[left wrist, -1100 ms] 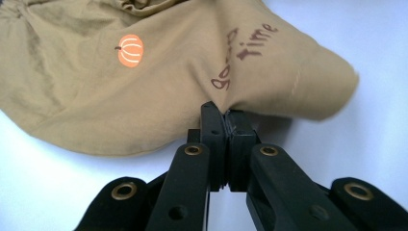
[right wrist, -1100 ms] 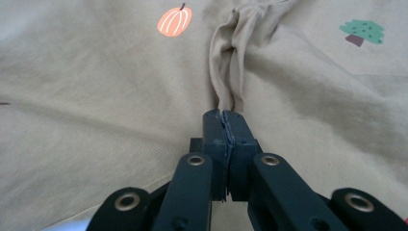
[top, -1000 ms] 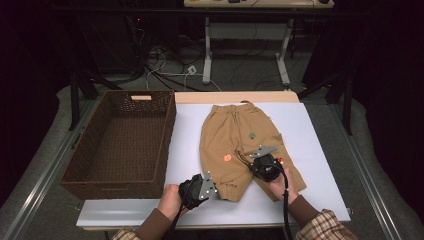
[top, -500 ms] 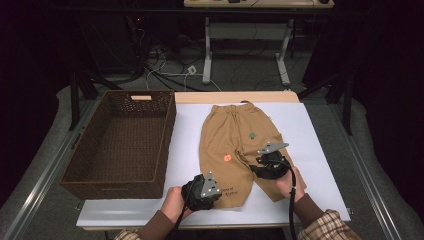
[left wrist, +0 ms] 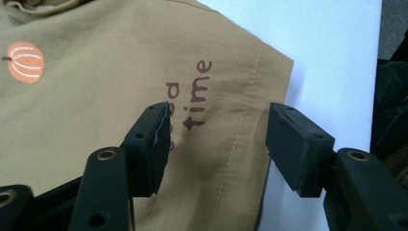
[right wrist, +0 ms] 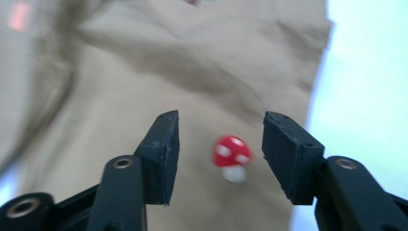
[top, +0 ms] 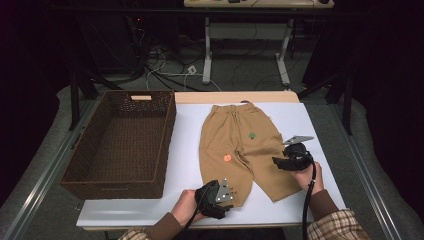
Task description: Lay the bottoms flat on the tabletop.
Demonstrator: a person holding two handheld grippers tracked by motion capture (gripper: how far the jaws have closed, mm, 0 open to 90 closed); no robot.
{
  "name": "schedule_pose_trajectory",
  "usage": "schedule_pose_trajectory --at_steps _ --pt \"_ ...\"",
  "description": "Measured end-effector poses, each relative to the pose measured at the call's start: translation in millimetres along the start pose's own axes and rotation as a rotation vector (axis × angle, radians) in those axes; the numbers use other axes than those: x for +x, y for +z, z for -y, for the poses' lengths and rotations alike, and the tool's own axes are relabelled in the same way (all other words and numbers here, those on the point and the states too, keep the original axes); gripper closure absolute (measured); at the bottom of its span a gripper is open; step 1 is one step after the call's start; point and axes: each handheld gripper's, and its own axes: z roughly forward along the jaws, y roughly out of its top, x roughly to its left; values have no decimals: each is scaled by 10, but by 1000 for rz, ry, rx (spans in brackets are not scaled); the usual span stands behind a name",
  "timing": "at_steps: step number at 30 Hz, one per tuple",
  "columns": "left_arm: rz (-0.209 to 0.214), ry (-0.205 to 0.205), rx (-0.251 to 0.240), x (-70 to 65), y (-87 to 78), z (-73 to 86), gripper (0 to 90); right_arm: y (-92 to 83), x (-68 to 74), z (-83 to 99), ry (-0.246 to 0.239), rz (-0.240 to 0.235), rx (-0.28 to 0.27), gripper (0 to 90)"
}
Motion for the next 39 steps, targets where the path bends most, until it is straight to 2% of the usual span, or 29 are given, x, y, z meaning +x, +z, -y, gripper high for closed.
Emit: schedule_pose_trajectory --at_steps 1,5,6,7,8,10,16,18,19,20,21,22,24,27,29,30,33,35,36,39 --pt "-10 -1 -3 14 0 10 489 9 -30 9 3 10 6 483" --pt "15 -31 -21 86 0 66 679 28 -126 33 25 29 21 489" --pt "4 -24 -17 92 -1 76 777 34 -164 44 41 39 33 494" --pt "-8 -25 -12 100 -1 87 813 42 -188 52 48 38 33 507" --pt "1 -34 -15 114 -4 98 813 42 -188 52 48 38 33 507" --pt "0 -31 -9 120 -12 111 888 63 -257 83 67 37 55 527" --pt "-7 -22 -2 102 -28 97 882 90 -332 119 104 13 67 527" --pt "0 -36 -1 99 -41 85 736 96 -352 123 109 8 62 539" --pt "7 -35 -7 92 -51 78 631 96 -359 126 110 7 60 576" --pt "20 -32 -11 84 -58 69 631 96 -359 126 110 7 60 576" --pt "35 -27 -13 70 -61 59 566 99 -363 133 103 -4 49 618" --pt "42 -19 -13 52 -57 50 566 99 -363 133 103 -4 49 618" --pt "64 -1 6 21 -22 32 494 101 -360 133 103 -7 47 641" --pt "65 0 -1 18 -4 29 472 101 -352 132 96 -14 46 700" --pt "74 -15 -7 28 0 41 488 102 -348 133 94 -25 43 746" --pt "95 -15 -12 33 0 49 535 103 -353 135 92 -35 40 764" --pt "121 -22 -26 44 4 66 681 106 -375 145 106 -51 31 807" --pt "83 -16 -22 48 2 71 802 106 -386 149 112 -55 30 843" --pt "81 -15 -16 55 0 67 853 107 -384 148 115 -57 30 857" --pt "65 -7 -7 34 -11 56 872 104 -367 139 105 -54 34 879"
